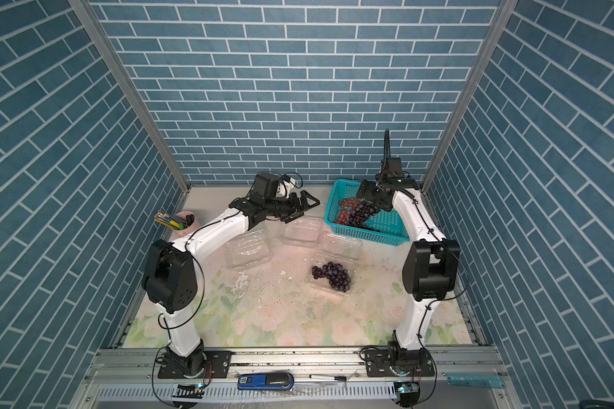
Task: Pack grapes into containers
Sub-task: Pick up the grape from the basket.
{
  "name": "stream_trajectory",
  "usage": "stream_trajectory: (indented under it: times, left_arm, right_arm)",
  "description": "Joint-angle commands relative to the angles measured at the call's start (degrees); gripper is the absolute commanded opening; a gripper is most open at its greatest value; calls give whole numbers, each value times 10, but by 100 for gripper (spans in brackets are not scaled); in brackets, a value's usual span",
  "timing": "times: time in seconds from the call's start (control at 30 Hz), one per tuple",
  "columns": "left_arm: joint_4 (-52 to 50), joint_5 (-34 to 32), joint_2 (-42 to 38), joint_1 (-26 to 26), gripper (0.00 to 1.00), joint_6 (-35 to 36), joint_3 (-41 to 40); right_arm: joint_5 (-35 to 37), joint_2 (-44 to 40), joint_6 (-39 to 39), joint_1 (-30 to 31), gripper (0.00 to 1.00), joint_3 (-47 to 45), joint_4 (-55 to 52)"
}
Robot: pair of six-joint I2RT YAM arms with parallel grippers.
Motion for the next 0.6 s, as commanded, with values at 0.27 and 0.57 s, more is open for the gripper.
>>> stream_trajectory:
  times: [0.27,0.57]
  left_arm:
    - [25,27,65,24,100,-184,63]
    - [-10,47,124,52,100,-228,138]
  right_arm:
    - [-108,153,111,26,79,117,-16]
    - [-86,275,95,51,75,227,-105]
